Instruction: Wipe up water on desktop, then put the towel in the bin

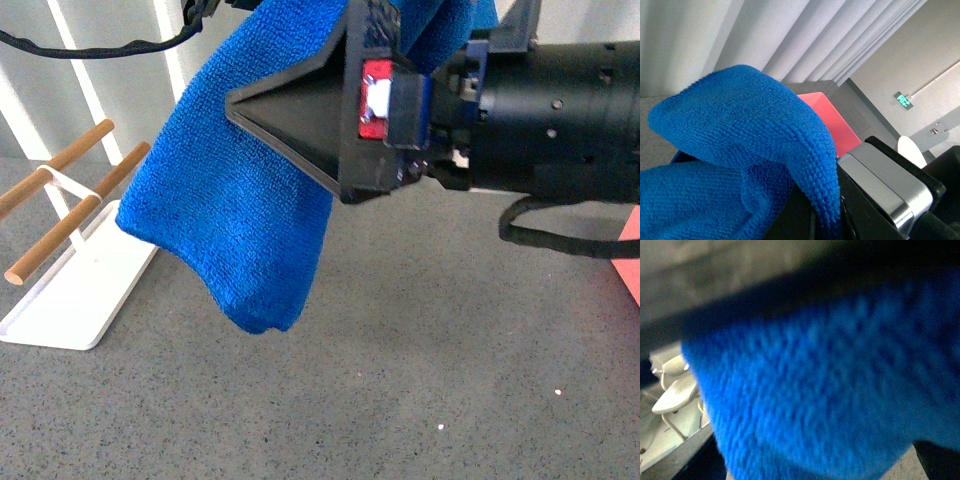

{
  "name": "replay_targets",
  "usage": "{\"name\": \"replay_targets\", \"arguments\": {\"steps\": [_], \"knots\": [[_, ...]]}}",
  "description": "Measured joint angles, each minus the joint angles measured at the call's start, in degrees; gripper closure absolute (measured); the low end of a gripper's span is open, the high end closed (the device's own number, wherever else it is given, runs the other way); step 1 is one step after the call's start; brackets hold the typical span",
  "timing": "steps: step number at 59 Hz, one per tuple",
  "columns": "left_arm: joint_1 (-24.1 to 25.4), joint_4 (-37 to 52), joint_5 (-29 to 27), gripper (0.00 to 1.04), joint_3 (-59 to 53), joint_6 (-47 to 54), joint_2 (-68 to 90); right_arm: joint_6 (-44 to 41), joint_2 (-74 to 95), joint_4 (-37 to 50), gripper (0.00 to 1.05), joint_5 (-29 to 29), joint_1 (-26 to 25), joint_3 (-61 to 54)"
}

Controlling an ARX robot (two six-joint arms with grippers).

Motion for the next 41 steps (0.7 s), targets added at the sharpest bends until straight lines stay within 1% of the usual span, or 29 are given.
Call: {"name": "replay_targets", "arguments": {"steps": [5, 8, 14, 16, 17, 28, 29, 35, 37, 38, 41], "knots": [[0.17, 0.0, 0.04, 1.01, 0.0, 0.02, 0.0, 0.13, 0.72, -0.24, 0.07, 1.81, 0.81, 1.75], [0.2, 0.0, -0.22, 1.01, 0.0, 0.0, 0.0, 0.13, 1.14, -0.28, 0.1, 3.48, 1.33, 2.64], [0.31, 0.0, -0.24, 1.01, 0.0, 0.0, 0.0, 0.15, 1.86, 0.44, 0.26, 5.86, 2.19, 3.5], [0.35, 0.0, -0.31, 1.01, 0.0, 0.02, 0.0, 0.22, 2.01, 0.81, 0.29, 6.14, 2.27, 3.52], [0.35, 0.0, -0.35, 1.01, 0.0, 0.02, 0.0, 0.22, 2.23, 1.11, 0.33, 6.32, 2.34, 3.54], [0.39, 0.0, -0.52, 1.01, 0.0, 0.02, 0.09, 1.27, 3.41, 3.93, 0.57, 7.5, 2.4, 3.52], [0.39, 0.0, -0.55, 1.01, 0.0, 0.02, 0.09, 1.42, 3.5, 4.31, 0.61, 7.67, 2.4, 3.52], [0.39, 0.0, -0.57, 1.0, 0.0, -0.04, 0.09, 1.88, 3.74, 5.11, 0.73, 8.31, 2.38, 3.52], [0.39, 0.0, -0.57, 0.97, 0.0, 0.0, 0.09, 1.88, 3.76, 5.27, 0.78, 8.37, 2.38, 3.48], [0.39, 0.0, -0.59, 0.94, 0.0, -0.02, 0.09, 1.9, 3.76, 5.33, 0.8, 8.37, 2.38, 3.45], [0.39, 0.0, -0.92, 0.83, 0.0, -0.02, 0.09, 1.77, 3.76, 5.49, 0.9, 8.41, 2.29, 3.34]]}}
